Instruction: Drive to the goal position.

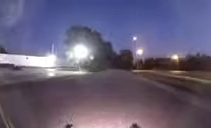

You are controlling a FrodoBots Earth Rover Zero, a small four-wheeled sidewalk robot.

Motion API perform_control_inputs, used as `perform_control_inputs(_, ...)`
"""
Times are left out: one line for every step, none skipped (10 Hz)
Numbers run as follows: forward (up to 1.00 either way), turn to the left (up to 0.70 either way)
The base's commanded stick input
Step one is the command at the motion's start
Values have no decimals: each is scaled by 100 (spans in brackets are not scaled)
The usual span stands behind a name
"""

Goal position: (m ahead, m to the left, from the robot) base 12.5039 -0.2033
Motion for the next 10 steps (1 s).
perform_control_inputs(100, 0)
perform_control_inputs(100, 0)
perform_control_inputs(100, 0)
perform_control_inputs(100, 0)
perform_control_inputs(100, 0)
perform_control_inputs(100, 0)
perform_control_inputs(100, 0)
perform_control_inputs(100, 0)
perform_control_inputs(100, 0)
perform_control_inputs(100, 0)
